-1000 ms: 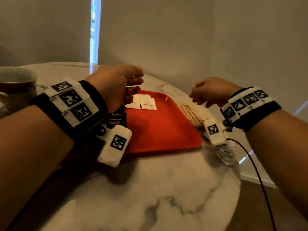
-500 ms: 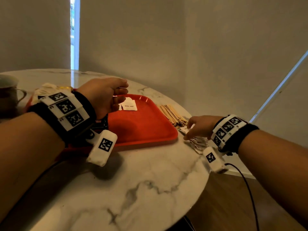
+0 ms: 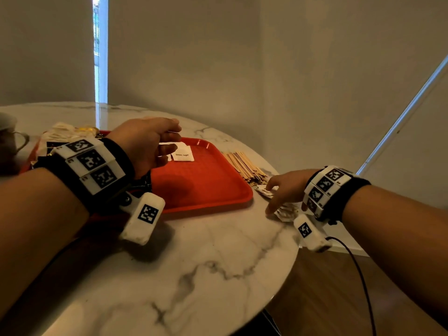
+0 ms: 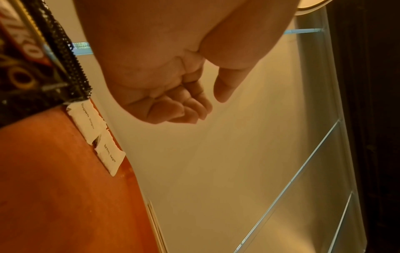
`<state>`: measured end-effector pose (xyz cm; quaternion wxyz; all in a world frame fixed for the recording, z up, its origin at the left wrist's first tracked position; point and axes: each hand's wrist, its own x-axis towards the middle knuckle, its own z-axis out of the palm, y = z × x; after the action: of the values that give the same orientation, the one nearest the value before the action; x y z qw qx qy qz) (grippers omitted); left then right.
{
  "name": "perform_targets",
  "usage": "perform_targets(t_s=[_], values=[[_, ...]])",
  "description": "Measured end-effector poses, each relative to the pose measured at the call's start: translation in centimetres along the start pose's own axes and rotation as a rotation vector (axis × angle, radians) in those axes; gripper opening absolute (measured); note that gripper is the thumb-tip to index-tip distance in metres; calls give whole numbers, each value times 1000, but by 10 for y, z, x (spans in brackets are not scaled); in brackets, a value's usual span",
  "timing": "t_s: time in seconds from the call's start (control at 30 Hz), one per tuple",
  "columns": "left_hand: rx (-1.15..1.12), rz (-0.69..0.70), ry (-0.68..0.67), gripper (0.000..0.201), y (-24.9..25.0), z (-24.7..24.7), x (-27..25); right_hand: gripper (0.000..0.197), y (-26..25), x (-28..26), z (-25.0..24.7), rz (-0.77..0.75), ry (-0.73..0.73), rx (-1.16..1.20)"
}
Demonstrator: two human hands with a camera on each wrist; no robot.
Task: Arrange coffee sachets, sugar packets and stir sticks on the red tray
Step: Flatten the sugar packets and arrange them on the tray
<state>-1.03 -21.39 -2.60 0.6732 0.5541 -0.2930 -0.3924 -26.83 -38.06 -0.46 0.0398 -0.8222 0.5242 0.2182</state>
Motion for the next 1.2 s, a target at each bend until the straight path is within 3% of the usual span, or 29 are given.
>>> perform_targets(t_s=[0.13,0.37,0.6,0.67,0.83,0.9,1.2], values=[[1,1,1,17,1,-1,0,92,-5,4,6,36,25,-16],[4,-8,-4,21,0,0,1,56,-14,-1,10,-6,138,-203],[6,-8,-8,20,-1,2,1,41,-15,-2,6,-52,190,-261],[11,-8,-12,21,-2,3,1,48,-14,-2,4,-52,153,-243],[16,-15,-17,22,-3,2,2,101,-5,0,2,-50,-5,-245],[16,-18,-19,22,-2,1,2,106,-5,1,5,-55,-13,-326],[6,-16,-30,22,-1,0,0,67,-2,9,8,-105,114,-387]])
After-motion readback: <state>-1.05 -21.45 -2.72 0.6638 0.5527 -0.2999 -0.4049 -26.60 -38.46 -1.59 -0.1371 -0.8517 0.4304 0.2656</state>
